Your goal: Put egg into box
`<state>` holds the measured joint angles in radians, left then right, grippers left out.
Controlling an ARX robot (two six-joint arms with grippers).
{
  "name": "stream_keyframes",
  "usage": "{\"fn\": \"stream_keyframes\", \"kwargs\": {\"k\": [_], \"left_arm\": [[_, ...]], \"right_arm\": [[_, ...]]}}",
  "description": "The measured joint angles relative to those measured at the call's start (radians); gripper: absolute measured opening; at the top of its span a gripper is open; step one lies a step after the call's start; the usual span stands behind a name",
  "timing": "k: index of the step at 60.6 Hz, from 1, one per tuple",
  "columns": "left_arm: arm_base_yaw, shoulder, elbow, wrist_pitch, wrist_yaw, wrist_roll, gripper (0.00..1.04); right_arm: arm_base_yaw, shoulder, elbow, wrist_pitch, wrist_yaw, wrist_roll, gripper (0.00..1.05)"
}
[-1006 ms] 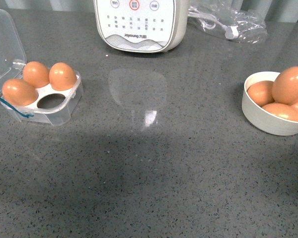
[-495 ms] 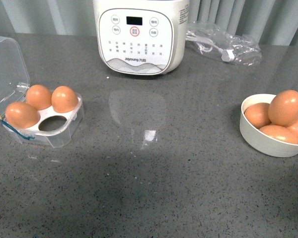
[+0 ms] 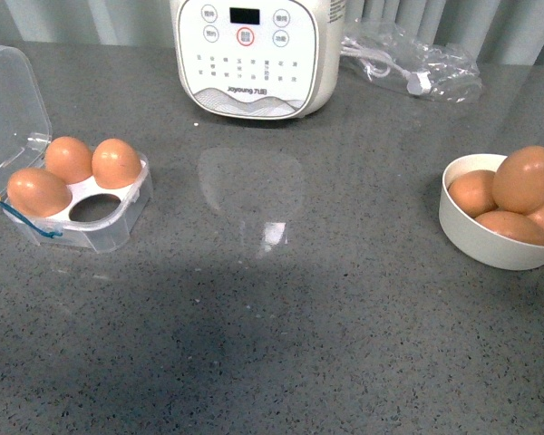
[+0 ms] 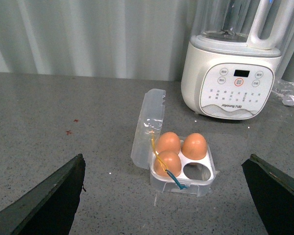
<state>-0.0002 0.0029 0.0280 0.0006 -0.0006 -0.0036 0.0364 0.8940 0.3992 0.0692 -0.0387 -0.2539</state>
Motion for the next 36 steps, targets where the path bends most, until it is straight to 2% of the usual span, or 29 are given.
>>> {"fn": "stream_keyframes", "kwargs": {"k": [10,19,36], "left_arm": [[0.0,0.0,0.0,0.0,0.0,0.0,0.98],[0.0,0.0,0.0,0.0,0.0,0.0,0.98],[0.0,0.0,0.0,0.0,0.0,0.0,0.98]], "right_arm": [[0.0,0.291,0.222,-0.134,-0.045,0.051,0.97],[0.007,0.465,0.359,-0.188,-0.05,0.054,0.97],[0.05,0.647,0.499,-0.27,-0.064,0.071,0.97]]}}
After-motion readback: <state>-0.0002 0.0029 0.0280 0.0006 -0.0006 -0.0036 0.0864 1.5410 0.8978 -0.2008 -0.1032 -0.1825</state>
